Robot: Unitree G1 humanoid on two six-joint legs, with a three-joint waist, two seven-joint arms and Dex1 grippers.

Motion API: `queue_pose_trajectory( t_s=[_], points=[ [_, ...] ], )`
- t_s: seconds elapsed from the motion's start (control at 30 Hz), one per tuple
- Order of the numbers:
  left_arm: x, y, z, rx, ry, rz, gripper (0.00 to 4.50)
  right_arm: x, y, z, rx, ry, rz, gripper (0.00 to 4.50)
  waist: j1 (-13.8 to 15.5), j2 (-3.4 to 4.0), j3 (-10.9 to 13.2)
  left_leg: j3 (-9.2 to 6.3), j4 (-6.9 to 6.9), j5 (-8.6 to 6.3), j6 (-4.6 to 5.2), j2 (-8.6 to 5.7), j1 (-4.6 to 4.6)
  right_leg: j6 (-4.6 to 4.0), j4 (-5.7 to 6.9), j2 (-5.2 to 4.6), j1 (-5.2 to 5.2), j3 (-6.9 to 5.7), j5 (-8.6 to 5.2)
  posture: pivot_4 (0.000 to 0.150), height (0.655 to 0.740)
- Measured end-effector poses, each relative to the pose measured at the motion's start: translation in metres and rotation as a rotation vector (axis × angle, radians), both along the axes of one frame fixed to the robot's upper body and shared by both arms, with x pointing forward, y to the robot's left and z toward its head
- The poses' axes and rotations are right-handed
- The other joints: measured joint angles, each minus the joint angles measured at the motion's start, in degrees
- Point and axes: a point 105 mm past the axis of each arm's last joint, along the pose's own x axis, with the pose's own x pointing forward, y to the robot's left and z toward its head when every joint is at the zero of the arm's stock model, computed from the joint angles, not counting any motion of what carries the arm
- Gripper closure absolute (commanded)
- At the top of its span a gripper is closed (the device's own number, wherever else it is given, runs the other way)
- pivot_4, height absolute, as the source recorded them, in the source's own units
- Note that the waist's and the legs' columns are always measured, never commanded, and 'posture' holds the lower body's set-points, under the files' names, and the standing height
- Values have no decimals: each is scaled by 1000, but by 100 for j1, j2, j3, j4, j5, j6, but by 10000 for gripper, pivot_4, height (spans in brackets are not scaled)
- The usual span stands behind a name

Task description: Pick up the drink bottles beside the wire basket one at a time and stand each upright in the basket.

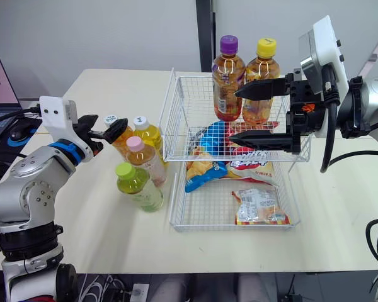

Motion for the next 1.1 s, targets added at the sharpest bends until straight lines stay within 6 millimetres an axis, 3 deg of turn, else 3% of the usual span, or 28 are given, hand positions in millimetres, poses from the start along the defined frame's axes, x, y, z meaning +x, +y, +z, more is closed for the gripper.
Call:
queue_pose_trajectory(
  t_s=[0.27,0.57,0.67,0.77,0.97,1.1],
  points=[
    [6,-2,-2,5,-1,-1,31477,-1,0,0,2,9,3,0,-5,0,0,0,-1,0,0,0,0,0,0,0,0,1,0,1500,7400],
    [-8,6,-2,22,1,11,31438,-4,-5,4,10,-13,-11,0,-16,0,0,-1,-2,0,0,2,0,0,-2,1,-1,1,0,1500,7400],
    [-17,20,9,47,14,35,31439,-4,-8,5,2,-19,-26,0,-30,0,1,-1,-3,0,0,4,-2,0,-2,3,-5,1,0,1500,7400],
    [-27,37,38,86,-31,60,31439,-3,-13,7,6,-16,-45,0,-22,-1,1,-1,-4,0,0,3,-4,0,-4,3,-5,0,0,1500,7400],
    [-37,50,107,143,-155,37,31440,-2,-18,8,14,-10,-48,0,4,-1,1,0,-2,0,1,-1,-4,1,-6,3,-1,-2,0,1500,7400],
    [-34,42,141,146,-173,-75,31440,1,-25,7,15,-2,-78,0,12,-2,1,5,-1,0,0,-1,-5,2,-6,4,0,-10,-1,1500,7400]
  ],
)
